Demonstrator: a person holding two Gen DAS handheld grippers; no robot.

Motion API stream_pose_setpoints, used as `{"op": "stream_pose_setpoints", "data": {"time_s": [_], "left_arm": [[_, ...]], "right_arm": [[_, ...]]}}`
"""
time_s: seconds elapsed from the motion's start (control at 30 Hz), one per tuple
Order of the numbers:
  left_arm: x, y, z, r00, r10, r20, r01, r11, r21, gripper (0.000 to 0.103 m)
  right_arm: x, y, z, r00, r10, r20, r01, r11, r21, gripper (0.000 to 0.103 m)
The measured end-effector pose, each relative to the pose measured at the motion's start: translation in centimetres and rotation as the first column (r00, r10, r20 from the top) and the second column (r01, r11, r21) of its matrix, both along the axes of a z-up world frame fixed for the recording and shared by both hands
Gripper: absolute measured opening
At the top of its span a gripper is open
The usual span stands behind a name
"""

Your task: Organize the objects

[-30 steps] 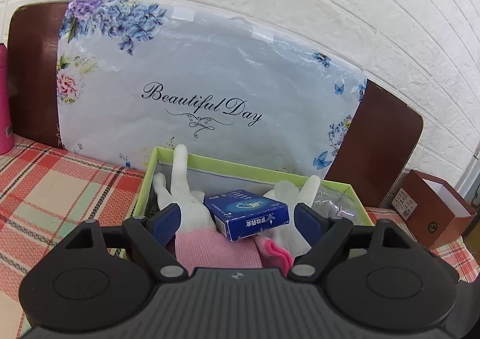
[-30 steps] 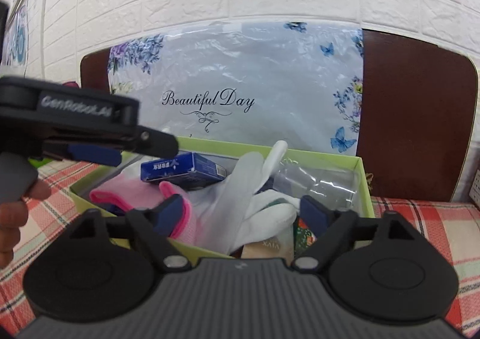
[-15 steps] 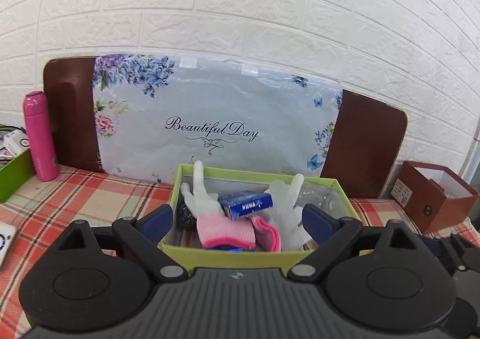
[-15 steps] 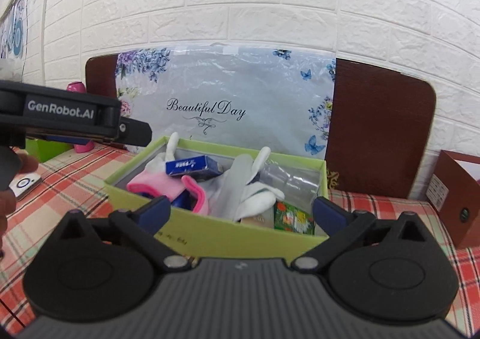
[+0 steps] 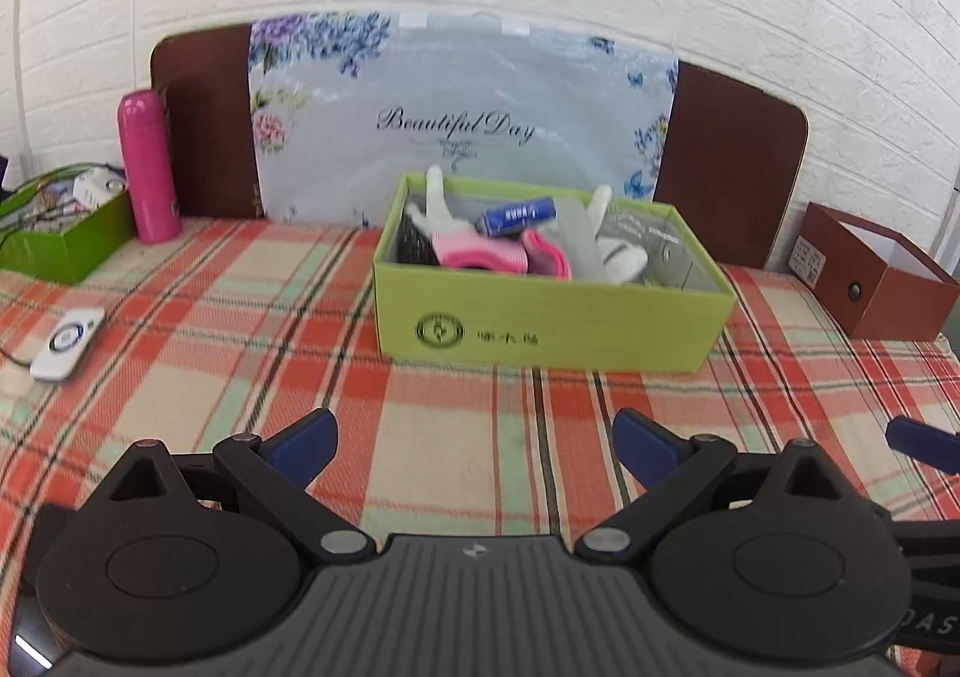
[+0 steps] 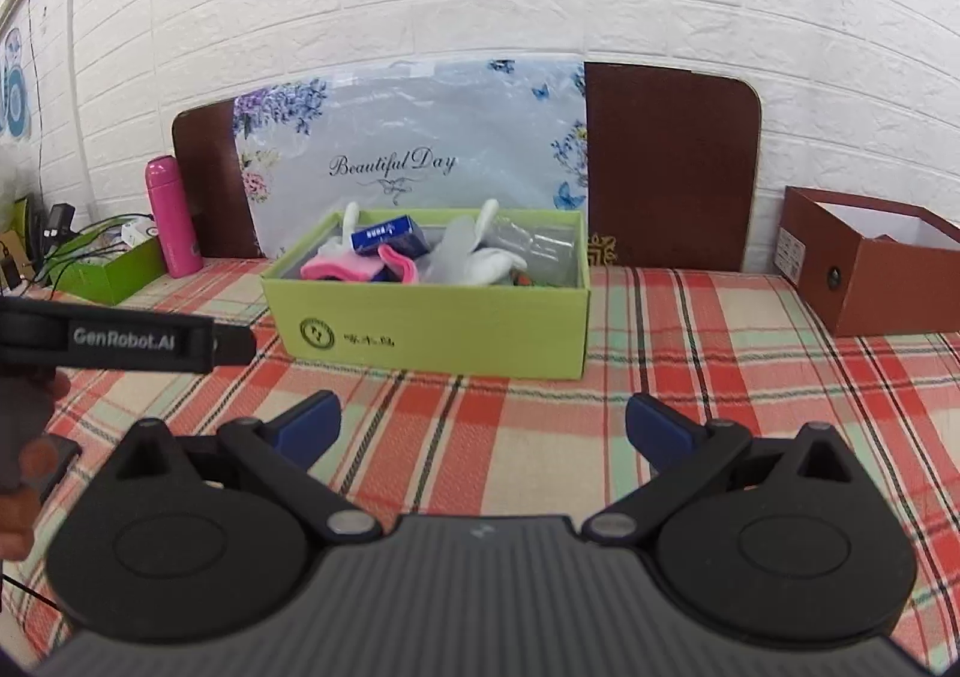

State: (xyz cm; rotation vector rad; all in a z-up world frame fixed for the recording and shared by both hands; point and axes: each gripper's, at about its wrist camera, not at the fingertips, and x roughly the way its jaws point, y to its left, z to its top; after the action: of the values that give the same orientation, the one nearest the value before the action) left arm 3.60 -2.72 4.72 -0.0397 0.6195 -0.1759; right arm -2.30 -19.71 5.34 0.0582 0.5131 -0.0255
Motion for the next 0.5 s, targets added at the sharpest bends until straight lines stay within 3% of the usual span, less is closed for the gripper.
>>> {"op": "stream_pose_setpoints", "data": {"time_s": [0.23,0.5], "left_arm": [[-0.7,-0.4,-0.8,1.000,0.013,0.004,-0.014,0.999,0.046,0.101],[-0.5,-0.3,-1.3,1.000,0.010,-0.001,-0.010,0.999,0.039,0.101]], "right_arm": [[0.1,1.9,-1.7,0.999,0.017,0.027,-0.013,0.990,-0.142,0.103],[1.1,1.5,-2.7,1.000,-0.017,0.018,0.019,0.995,-0.101,0.103]]}}
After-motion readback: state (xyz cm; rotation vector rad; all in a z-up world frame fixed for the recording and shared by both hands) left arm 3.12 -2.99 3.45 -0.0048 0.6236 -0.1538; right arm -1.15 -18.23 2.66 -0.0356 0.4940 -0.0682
